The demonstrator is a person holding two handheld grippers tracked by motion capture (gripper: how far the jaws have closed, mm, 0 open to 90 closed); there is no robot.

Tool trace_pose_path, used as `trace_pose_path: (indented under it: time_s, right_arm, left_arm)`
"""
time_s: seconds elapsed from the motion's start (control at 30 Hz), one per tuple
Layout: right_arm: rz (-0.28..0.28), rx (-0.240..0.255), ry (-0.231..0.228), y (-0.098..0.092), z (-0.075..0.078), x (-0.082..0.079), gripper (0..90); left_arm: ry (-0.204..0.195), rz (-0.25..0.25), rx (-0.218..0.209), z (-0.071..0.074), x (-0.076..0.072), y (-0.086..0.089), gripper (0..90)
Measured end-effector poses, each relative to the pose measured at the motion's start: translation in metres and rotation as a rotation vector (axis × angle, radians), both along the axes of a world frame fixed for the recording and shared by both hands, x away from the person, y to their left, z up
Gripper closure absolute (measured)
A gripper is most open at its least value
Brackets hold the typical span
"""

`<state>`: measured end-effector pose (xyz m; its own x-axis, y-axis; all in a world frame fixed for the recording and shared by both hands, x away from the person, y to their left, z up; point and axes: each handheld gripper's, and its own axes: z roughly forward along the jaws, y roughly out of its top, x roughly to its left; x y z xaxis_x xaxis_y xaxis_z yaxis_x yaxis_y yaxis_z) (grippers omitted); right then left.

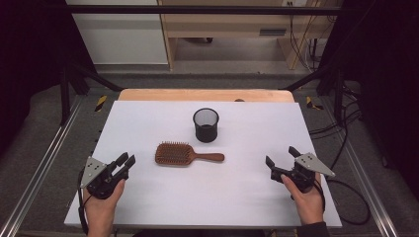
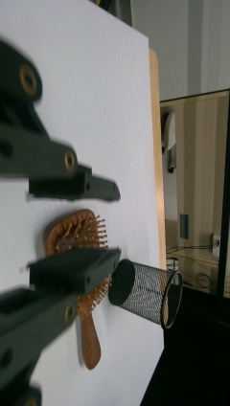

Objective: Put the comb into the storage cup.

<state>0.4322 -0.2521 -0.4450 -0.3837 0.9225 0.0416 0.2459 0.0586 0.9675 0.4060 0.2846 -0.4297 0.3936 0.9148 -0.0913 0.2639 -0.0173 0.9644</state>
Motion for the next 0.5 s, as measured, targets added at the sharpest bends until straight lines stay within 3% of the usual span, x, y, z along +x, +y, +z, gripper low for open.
trace_pose_path:
  time_s: [0.1, 0.17, 0.3, 0.33, 0.4, 0.47, 0.5]
  right_arm:
    - [0.009, -0.004, 0.0, 0.001, 0.0, -0.001, 9.2]
    - [0.011, -0.01, 0.001, 0.001, 0.0, -0.001, 9.3]
    - [0.012, -0.007, 0.0, 0.0, 0.001, -0.001, 9.5]
    - [0.01, 0.001, -0.006, -0.002, 0.002, -0.002, 9.5]
    - [0.011, 0.006, -0.002, -0.003, 0.002, -0.004, 9.5]
    - [0.021, 0.004, 0.013, -0.003, 0.002, -0.004, 9.5]
    - [0.028, 0.006, 0.022, -0.003, 0.002, -0.003, 9.4]
  left_arm:
    - [0.028, -0.031, 0.008, -0.001, 0.002, -0.006, 84.9]
    - [0.043, -0.061, -0.012, 0.0, 0.005, -0.012, 89.6]
    - [0.065, -0.109, 0.025, 0.001, 0.014, -0.026, 90.0]
    - [0.096, -0.133, 0.01, 0.0, 0.019, -0.035, 90.0]
    - [0.114, -0.143, 0.003, 0.003, 0.023, -0.046, 90.0]
    - [0.109, -0.158, -0.035, 0.009, 0.025, -0.057, 90.0]
    - [0.103, -0.162, -0.021, 0.011, 0.025, -0.064, 90.0]
